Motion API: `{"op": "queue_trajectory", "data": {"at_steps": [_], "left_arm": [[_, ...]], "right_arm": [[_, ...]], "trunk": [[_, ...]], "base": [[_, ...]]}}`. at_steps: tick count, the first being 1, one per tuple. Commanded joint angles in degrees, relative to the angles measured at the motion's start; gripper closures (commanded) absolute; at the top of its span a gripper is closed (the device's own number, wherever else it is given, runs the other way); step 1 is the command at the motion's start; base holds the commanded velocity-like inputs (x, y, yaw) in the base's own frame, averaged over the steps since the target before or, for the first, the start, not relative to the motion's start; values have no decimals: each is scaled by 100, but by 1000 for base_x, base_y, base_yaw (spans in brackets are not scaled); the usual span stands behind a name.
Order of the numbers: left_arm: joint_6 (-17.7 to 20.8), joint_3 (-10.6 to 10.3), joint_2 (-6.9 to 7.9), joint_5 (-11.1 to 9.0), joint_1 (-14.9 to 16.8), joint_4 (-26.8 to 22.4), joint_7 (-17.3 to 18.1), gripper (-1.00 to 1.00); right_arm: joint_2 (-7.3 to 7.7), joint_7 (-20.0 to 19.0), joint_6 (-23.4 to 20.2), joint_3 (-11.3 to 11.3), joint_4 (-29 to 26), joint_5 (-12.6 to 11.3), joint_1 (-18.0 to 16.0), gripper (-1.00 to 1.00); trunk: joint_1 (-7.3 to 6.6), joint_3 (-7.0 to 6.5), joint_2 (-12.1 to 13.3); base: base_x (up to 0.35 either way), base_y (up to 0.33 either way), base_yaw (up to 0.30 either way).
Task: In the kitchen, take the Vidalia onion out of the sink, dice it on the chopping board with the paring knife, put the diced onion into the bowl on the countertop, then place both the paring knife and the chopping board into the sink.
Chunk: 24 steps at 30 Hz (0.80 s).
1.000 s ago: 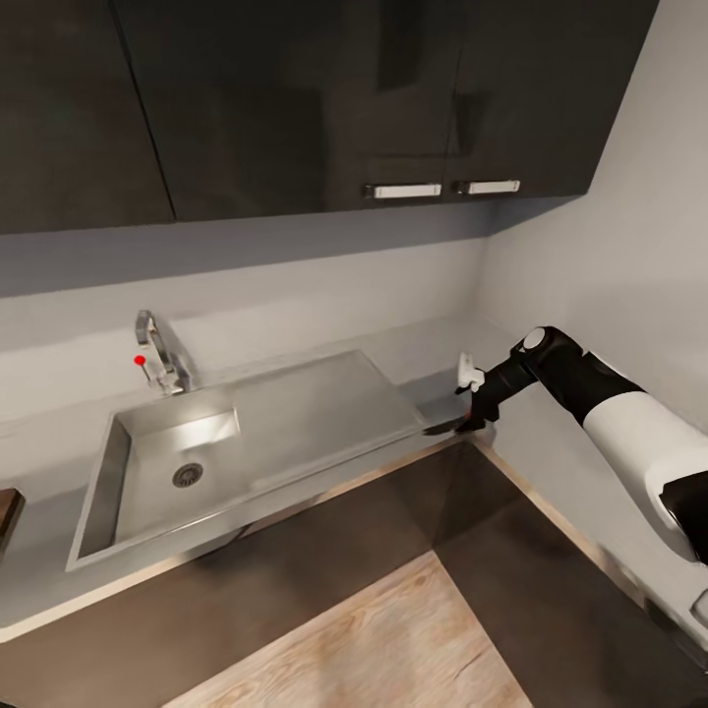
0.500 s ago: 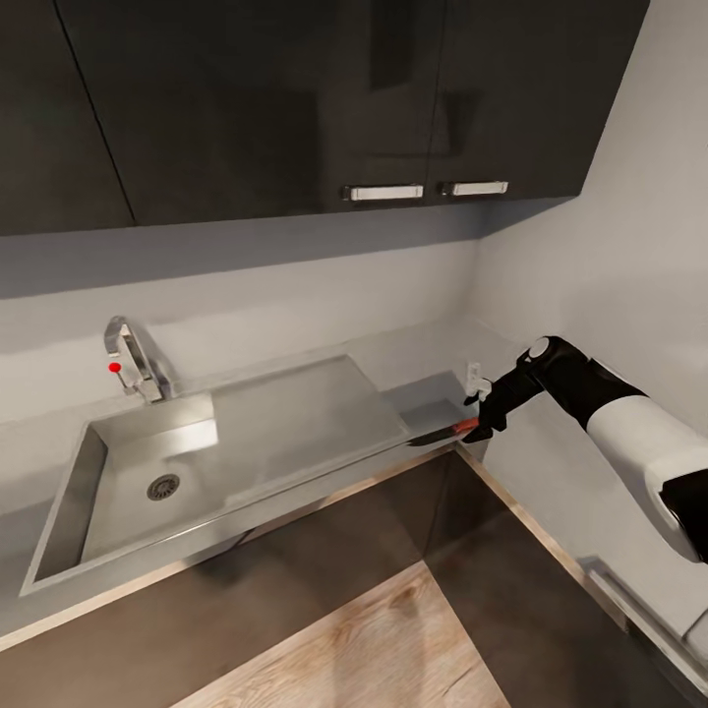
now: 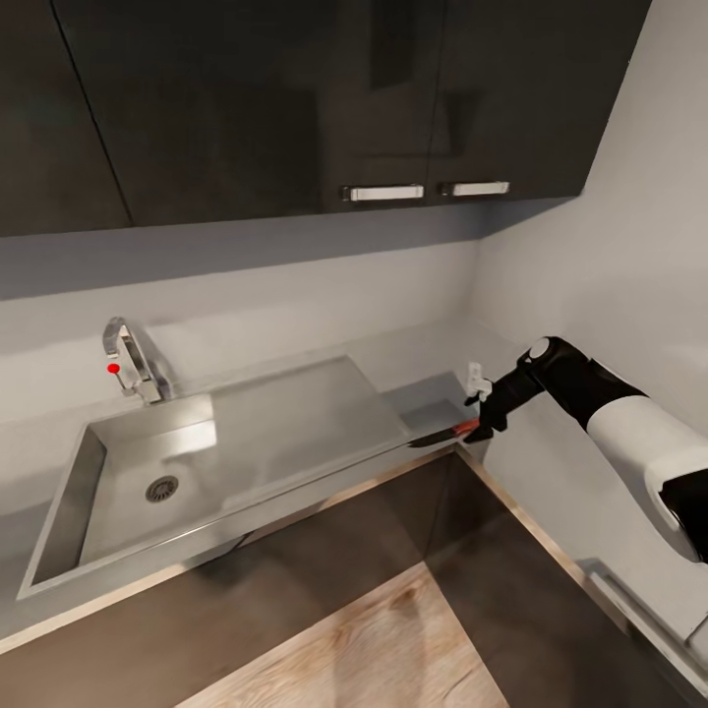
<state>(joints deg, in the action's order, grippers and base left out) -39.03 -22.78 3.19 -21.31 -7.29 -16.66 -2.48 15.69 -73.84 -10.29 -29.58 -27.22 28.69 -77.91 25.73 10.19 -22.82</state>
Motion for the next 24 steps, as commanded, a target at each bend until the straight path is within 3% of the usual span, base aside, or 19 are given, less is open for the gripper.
{"op": "queue_trajectory", "data": {"at_steps": [1,11,24], "left_arm": [[-8,-49,6,-40,-1,-13,-27,-100],[-8,-49,6,-40,-1,-13,-30,-100],[-8,-42,6,-40,-1,55,-33,-100]], "right_arm": [[4,-18,-60,-21,36,-5,-5,-100],[4,50,-52,-21,374,-4,-5,-100],[4,80,-57,-21,446,-4,-5,-100]], "trunk": [[6,11,-10],[6,11,-10],[6,65,-10]], "base": [[241,0,0],[172,0,0],[17,0,-18]]}}
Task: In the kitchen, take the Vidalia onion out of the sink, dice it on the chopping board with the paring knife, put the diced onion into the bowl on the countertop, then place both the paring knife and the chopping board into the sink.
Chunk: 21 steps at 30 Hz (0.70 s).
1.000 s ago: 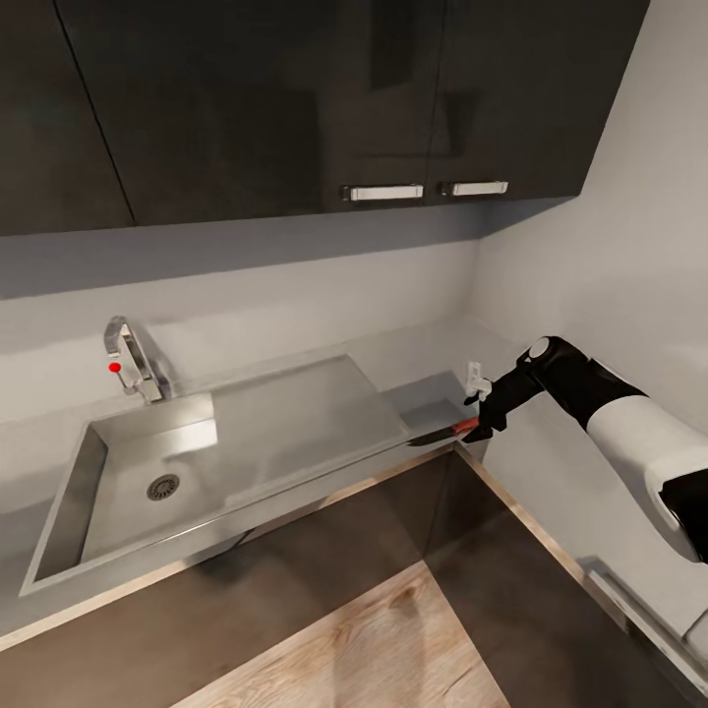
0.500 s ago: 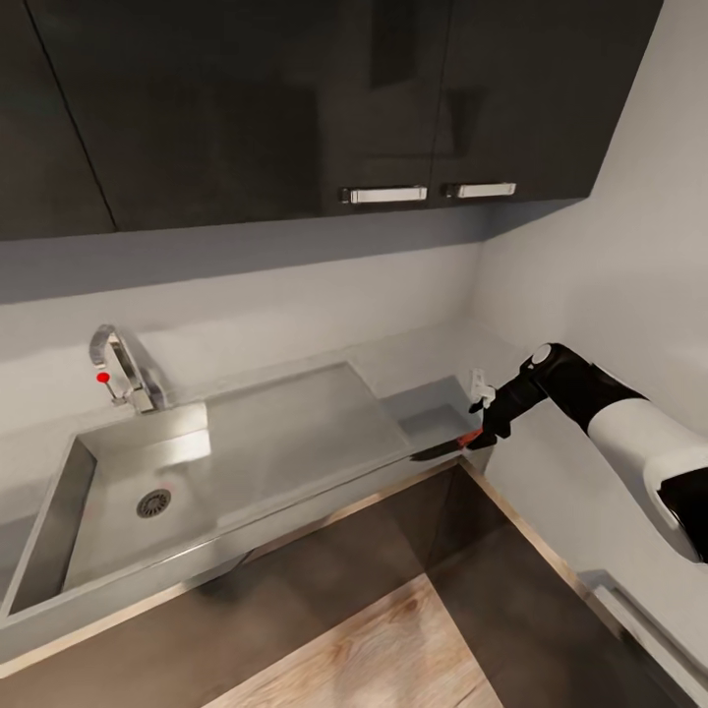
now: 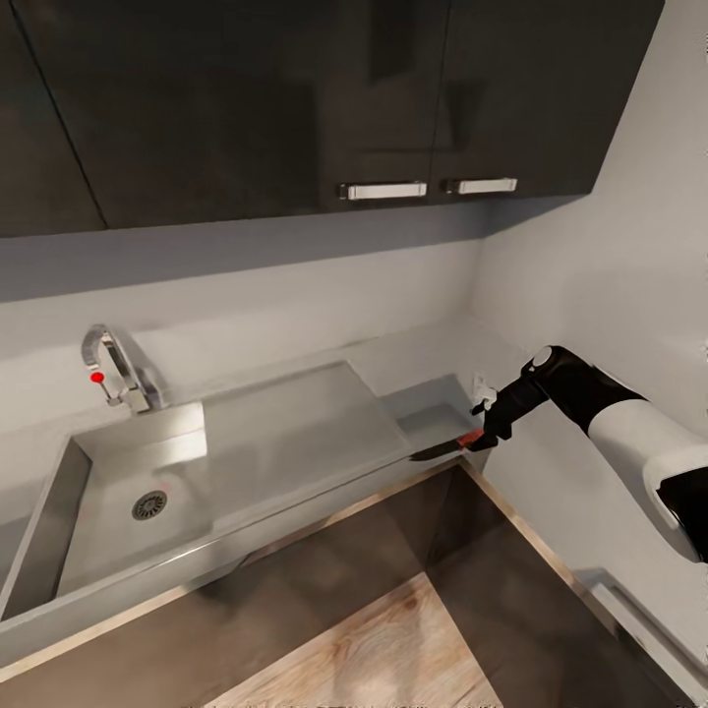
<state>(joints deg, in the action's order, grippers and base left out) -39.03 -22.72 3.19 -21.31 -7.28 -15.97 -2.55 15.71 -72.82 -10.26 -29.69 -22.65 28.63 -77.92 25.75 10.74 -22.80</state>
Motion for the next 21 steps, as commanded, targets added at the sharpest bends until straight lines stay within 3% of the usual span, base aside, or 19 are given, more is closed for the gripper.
{"op": "queue_trajectory", "data": {"at_steps": [1,21], "left_arm": [[-8,-48,6,-40,-1,-13,-27,-100],[-8,-48,6,-40,-1,-12,-27,-100]], "right_arm": [[2,-22,-59,-10,-6,2,-4,-100],[3,-30,-55,-19,37,2,-4,-100]], "trunk": [[3,18,-12],[3,147,-12]], "base": [[1,0,-85],[72,-61,-84]]}}
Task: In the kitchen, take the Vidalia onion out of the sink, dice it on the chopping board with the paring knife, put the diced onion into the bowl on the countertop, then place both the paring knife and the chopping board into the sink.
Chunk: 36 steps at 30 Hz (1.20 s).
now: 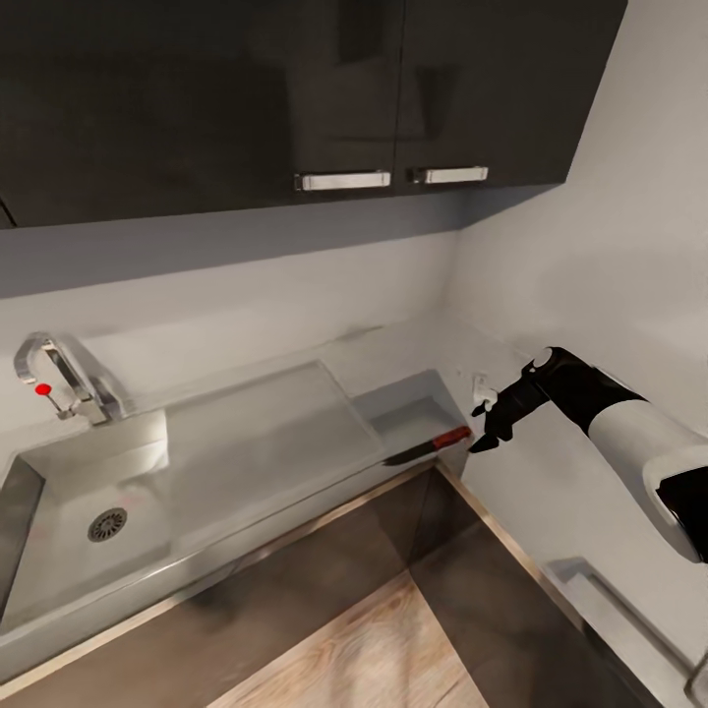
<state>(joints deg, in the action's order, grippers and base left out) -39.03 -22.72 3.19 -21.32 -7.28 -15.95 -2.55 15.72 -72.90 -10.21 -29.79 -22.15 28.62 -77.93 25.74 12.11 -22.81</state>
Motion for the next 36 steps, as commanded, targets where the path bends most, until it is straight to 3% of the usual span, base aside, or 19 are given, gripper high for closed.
{"op": "queue_trajectory", "data": {"at_steps": [1,17,27,36], "left_arm": [[-8,-48,6,-39,-1,-13,-27,-100],[-8,-48,6,-39,-1,-13,-27,-100],[-8,-48,3,-39,-1,-9,-27,-100],[-8,-54,2,-39,-1,-5,-26,-100]], "right_arm": [[2,-23,-60,-9,-14,3,-3,-100],[1,-24,-66,-15,-9,-5,-3,-100],[1,-25,-60,-18,63,-4,-3,-100],[1,-30,61,-18,136,159,-3,-100]], "trunk": [[4,11,-11],[4,12,-11],[4,26,-11],[4,61,-11]], "base": [[142,59,-7],[223,103,-1],[17,3,0],[0,0,0]]}}
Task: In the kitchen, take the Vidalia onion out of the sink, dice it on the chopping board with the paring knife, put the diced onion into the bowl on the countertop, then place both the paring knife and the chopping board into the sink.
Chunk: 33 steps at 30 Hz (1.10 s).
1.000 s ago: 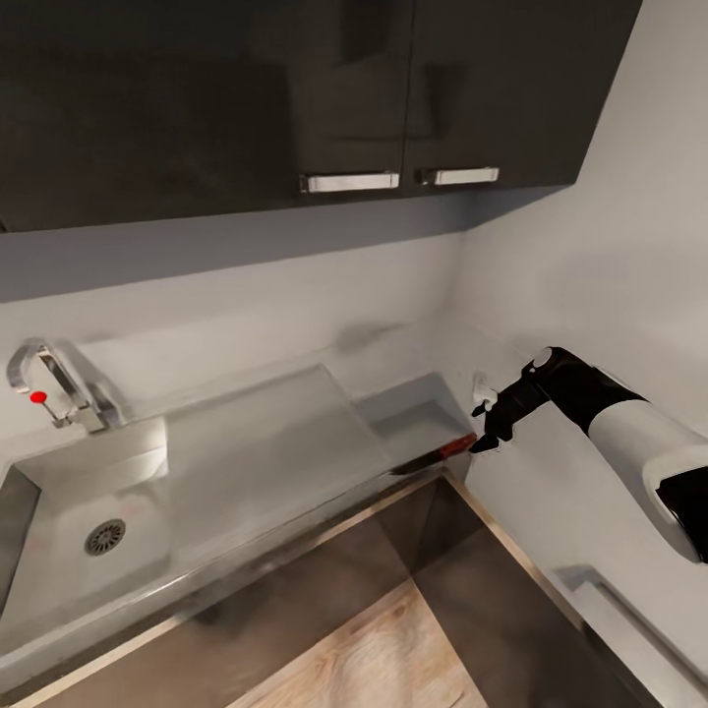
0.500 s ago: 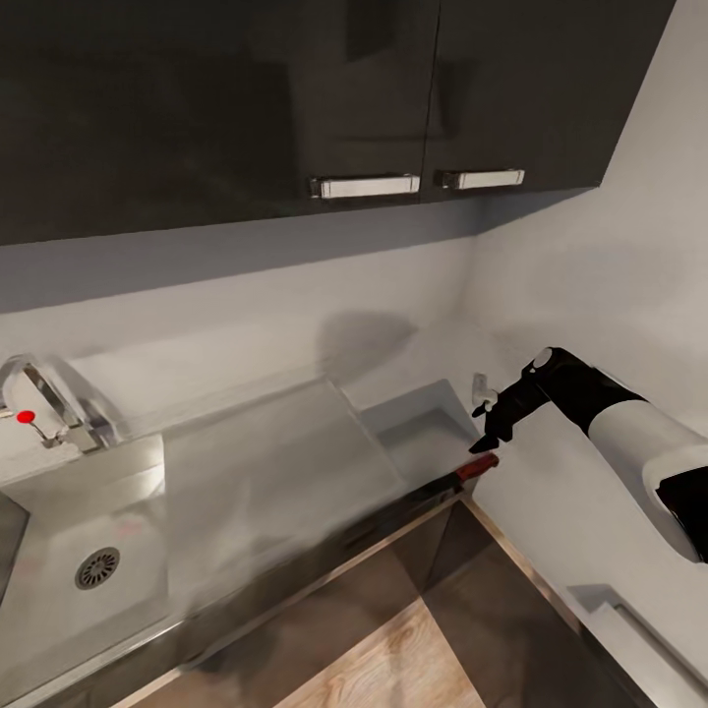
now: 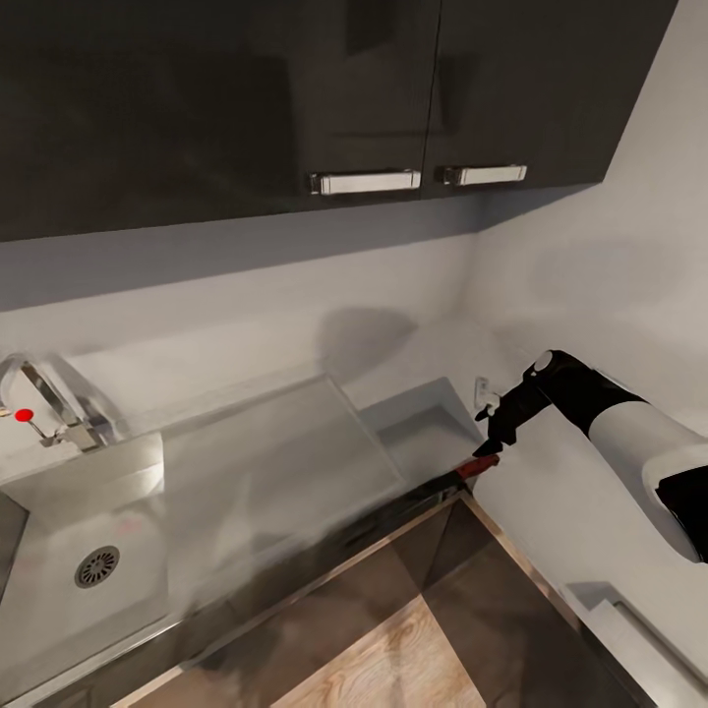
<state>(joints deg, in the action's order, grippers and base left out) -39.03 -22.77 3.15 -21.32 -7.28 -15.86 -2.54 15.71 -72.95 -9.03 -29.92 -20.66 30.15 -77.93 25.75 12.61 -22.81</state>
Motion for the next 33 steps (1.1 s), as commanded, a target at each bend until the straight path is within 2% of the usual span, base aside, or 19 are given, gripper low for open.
{"op": "queue_trajectory", "data": {"at_steps": [1,11,33], "left_arm": [[-8,-50,6,-39,-1,-13,-27,-100],[-8,-44,6,-39,-1,-13,-26,-100],[-8,-46,9,-39,-1,-13,-28,-100]], "right_arm": [[2,-25,-1,-5,-3,10,-3,-100],[0,-26,213,4,216,21,-3,-100],[2,-26,227,2,229,17,-3,-100]], "trunk": [[3,14,-11],[3,66,-11],[3,196,-11]], "base": [[0,0,0],[0,0,0],[26,-33,0]]}}
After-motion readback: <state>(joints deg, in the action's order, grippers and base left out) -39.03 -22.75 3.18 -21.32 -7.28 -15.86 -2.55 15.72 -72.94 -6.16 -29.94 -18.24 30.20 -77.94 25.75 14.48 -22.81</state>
